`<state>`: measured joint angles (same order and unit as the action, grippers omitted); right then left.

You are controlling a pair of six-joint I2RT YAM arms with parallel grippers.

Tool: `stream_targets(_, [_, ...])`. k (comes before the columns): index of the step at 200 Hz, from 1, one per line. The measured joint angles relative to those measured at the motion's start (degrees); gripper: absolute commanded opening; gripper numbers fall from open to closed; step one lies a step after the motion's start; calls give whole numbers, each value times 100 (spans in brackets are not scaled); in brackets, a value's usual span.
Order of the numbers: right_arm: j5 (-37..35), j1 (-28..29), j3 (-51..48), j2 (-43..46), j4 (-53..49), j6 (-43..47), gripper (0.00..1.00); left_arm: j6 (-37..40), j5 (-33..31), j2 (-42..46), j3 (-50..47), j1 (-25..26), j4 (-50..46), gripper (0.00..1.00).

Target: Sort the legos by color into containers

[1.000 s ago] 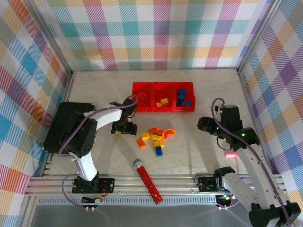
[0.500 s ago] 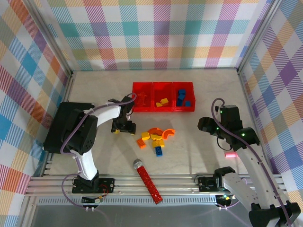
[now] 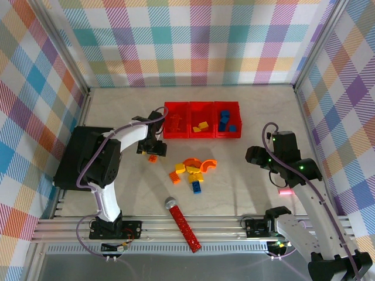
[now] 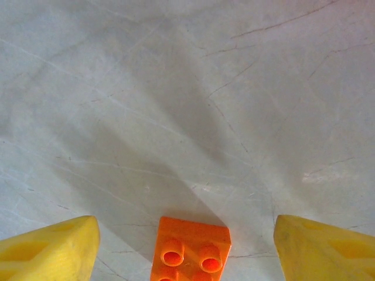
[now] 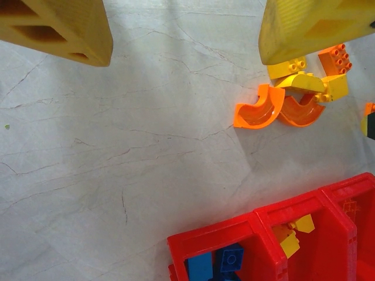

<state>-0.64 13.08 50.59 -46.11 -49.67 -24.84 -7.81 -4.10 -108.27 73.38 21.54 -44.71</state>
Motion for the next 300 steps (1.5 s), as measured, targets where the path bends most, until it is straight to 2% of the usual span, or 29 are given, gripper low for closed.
stream_targets(70, [-20, 0, 0, 0, -17, 0, 67, 59, 74, -2, -11, 0, -7, 66])
stream_targets(184, [-20, 0, 0, 0, -17, 0, 67, 216, 188, 0, -223, 0, -13, 58])
stream_targets(206, [-20, 0, 0, 0, -17, 0, 67, 247, 212, 0, -223, 0, -15, 52])
stream_targets(249, [-37, 0, 0, 20, -44, 0, 68, 284, 210, -11, -199, 0, -133, 49])
stream_targets(268, [-37, 0, 0, 22, -61, 0, 68, 299, 214, -13, -199, 0, -195, 42])
stream_targets(300, [-39, 0, 0, 22, -61, 0, 68, 295, 190, -13, -199, 0, -221, 40])
